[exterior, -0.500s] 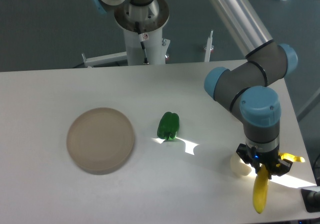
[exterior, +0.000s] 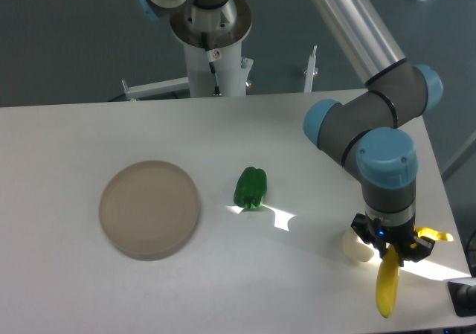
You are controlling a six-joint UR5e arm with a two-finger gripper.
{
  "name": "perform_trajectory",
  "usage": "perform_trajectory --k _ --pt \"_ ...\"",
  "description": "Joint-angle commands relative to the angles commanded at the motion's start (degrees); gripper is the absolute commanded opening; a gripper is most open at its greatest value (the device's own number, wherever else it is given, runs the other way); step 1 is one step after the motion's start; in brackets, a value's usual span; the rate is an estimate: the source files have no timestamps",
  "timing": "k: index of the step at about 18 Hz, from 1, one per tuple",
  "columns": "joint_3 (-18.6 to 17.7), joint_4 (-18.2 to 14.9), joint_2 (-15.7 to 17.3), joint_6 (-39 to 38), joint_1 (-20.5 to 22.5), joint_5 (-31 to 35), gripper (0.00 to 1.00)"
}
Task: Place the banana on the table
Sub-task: 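Hold the yellow banana in the gripper, lifted above the table, then carry the held banana toward the green pepper, away from the pear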
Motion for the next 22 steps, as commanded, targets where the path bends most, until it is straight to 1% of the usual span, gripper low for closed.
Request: perform_trajectory --k 4,6,7,10,13,15,17,19,20,22 --pt "-0.35 0.00 0.00 0.00 0.00 0.00 0.32" --pt "-0.53 0.00 0.35 0.00 -0.09 0.00 0.32" --pt "-0.70 -0.09 1.05 0.17 -0.18 0.00 0.32" --pt "-4.47 0.00 4.21 1.05 0.35 0.00 0.32" --pt "-7.02 -0.35 6.32 2.63 0.53 -0.09 0.32" --pt "-10.53 -0.09 8.60 2.90 0.53 0.17 0.32" --pt "-13.69 -0.26 11.24 6.04 1.14 0.44 0.32" --pt "-17.82 0.26 13.79 9.21 1.49 0.53 0.32" --pt "-18.88 0.18 14.58 9.40 1.41 0.61 0.32" --pt "-19.59 0.00 14.77 8.71 0.62 0.97 0.32"
